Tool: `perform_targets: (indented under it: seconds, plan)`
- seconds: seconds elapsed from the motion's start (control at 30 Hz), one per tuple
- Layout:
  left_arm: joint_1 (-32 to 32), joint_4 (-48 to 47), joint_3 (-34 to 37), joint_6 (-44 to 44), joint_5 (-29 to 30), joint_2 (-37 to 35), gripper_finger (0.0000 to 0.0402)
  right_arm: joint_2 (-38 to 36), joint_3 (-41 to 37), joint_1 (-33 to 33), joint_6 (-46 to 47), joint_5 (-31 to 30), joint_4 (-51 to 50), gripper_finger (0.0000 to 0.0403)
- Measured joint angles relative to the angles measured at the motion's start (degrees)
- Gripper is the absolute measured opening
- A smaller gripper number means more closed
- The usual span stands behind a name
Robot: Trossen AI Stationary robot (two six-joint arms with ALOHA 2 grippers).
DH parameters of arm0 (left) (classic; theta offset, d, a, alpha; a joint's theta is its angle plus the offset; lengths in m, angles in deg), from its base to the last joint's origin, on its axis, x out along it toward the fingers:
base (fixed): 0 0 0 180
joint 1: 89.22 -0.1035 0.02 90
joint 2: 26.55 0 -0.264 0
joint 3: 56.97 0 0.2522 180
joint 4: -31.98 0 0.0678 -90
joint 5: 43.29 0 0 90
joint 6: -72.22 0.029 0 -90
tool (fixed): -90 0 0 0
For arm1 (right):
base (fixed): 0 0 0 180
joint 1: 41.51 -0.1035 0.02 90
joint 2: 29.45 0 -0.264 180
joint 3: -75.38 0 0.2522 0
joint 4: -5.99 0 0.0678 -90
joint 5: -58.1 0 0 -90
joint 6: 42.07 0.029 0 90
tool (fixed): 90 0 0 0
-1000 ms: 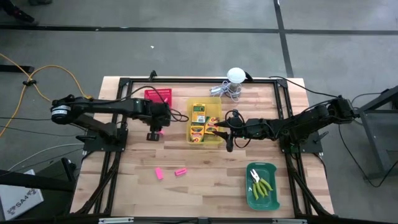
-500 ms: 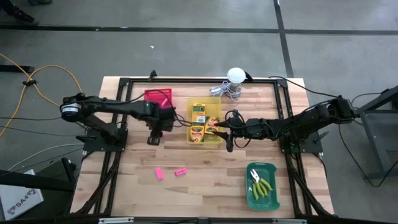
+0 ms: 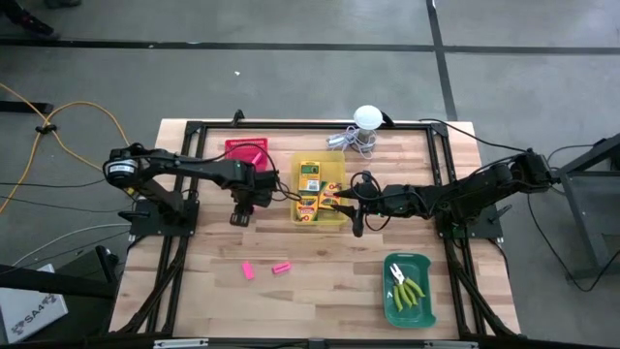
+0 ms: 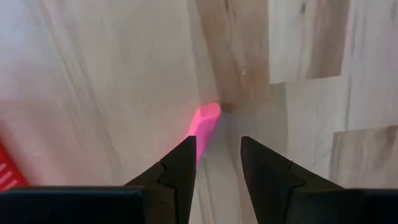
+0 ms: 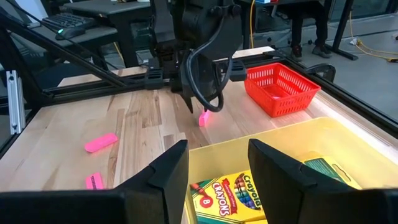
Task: Pick & Place School Supplies
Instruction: Put the pink eraser into the red bin
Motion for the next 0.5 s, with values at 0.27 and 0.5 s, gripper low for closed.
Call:
perform_targets:
  seconds: [0.27,0.5]
  plan:
    - [0.0,0.5,0.0,1.0,1.4,-0.1,0.0122,0.0,0.0,0.0,0.0,0.0,-0.1,0.0156]
    - [0.0,1.3,0.0,2.2,1.6,-0.1,0.0122,0.0,0.0,0.0,0.0,0.0,-0.1,0.0156]
